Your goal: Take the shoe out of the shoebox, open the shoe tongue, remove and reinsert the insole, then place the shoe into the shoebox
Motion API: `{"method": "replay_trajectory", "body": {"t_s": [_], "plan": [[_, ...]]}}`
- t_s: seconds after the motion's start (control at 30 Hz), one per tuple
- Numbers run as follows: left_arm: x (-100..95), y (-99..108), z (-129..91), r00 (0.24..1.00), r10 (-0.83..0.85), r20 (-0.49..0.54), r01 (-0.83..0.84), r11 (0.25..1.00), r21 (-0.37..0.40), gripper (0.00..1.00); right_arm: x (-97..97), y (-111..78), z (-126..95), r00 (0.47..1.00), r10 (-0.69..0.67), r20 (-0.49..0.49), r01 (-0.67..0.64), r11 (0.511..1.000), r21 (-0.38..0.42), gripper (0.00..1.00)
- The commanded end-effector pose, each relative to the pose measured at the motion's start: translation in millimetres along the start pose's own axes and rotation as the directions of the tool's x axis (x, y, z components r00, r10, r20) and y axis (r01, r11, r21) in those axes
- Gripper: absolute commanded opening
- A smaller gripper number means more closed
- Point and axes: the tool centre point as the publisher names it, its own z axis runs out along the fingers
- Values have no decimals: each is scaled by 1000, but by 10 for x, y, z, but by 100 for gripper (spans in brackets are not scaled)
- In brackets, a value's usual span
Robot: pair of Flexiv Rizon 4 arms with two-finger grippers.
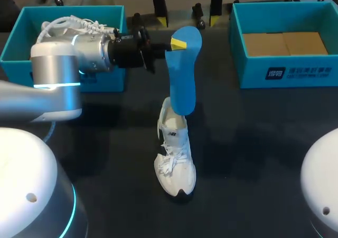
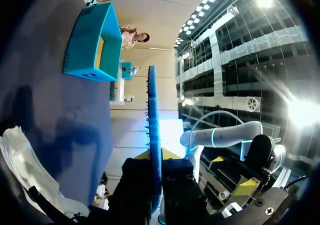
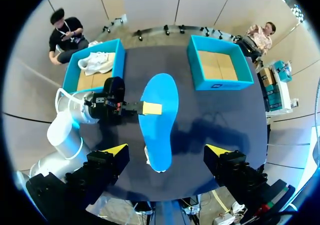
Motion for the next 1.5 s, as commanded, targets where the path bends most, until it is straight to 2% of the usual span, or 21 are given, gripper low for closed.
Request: {"method": "replay_trajectory", "body": {"t_s": [0.03,0.57,0.77,1.0,1.13,1.5], "plan": [[5,8,2,1000,0,1,0,1000,2,0,-6,-1,4,1000,1,-2,-1,1000,0,100],[5,8,2,1000,0,1,0,1000,2,0,-6,-1,4,1000,1,-2,-1,1000,0,100],[5,8,2,1000,0,1,0,1000,2,0,-140,-138,147,984,20,-175,-32,997,-66,100],[5,8,2,1000,0,1,0,1000,2,0,-330,-229,276,951,-12,-309,-7,998,-62,100],[5,8,2,1000,0,1,0,1000,2,0,-420,-232,351,924,-30,-381,10,998,-55,100],[5,8,2,1000,0,1,0,1000,2,0,-655,-111,463,872,-59,-487,43,998,-43,100]]}}
